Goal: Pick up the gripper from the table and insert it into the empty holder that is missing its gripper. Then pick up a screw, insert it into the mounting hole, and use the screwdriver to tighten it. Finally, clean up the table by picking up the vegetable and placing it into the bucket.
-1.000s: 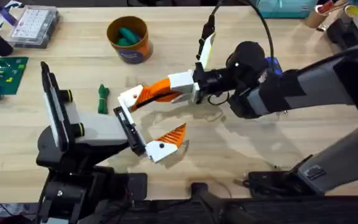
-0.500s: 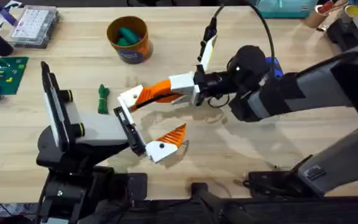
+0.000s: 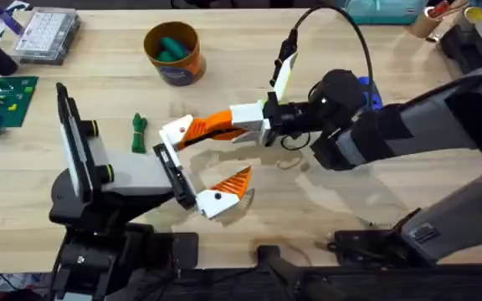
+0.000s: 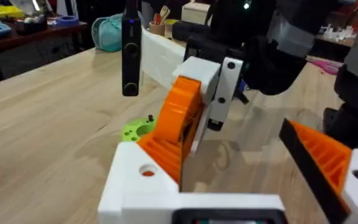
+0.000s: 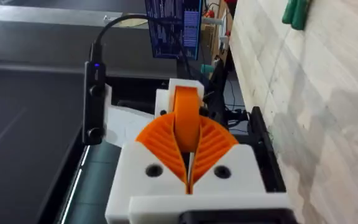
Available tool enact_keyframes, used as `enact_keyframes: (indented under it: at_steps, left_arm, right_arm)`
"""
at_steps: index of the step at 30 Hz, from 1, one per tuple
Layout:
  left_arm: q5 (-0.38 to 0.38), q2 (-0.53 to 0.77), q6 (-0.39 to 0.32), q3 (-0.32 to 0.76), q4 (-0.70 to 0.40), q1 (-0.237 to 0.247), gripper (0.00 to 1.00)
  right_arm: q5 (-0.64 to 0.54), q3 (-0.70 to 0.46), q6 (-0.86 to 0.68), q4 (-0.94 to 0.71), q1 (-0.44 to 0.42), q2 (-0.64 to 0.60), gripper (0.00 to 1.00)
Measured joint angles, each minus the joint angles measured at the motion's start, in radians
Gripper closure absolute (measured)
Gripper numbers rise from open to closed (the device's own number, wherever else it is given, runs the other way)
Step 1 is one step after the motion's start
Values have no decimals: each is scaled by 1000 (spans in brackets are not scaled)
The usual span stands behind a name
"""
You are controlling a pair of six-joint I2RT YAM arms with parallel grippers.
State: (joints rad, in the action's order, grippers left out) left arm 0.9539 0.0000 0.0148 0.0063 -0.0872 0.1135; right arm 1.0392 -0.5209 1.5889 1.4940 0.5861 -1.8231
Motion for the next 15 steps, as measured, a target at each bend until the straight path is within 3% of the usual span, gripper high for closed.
enact_keyframes:
  at_steps: [9, 15]
  left_arm:
    - [-15, 0, 12, 0, 1, -6, 13]
    - [-23, 0, 1, 0, 3, -7, 13]
  right_arm:
    - [41, -80, -32, -155, -2, 13, 992]
    - [58, -99, -49, -171, -4, 12, 992]
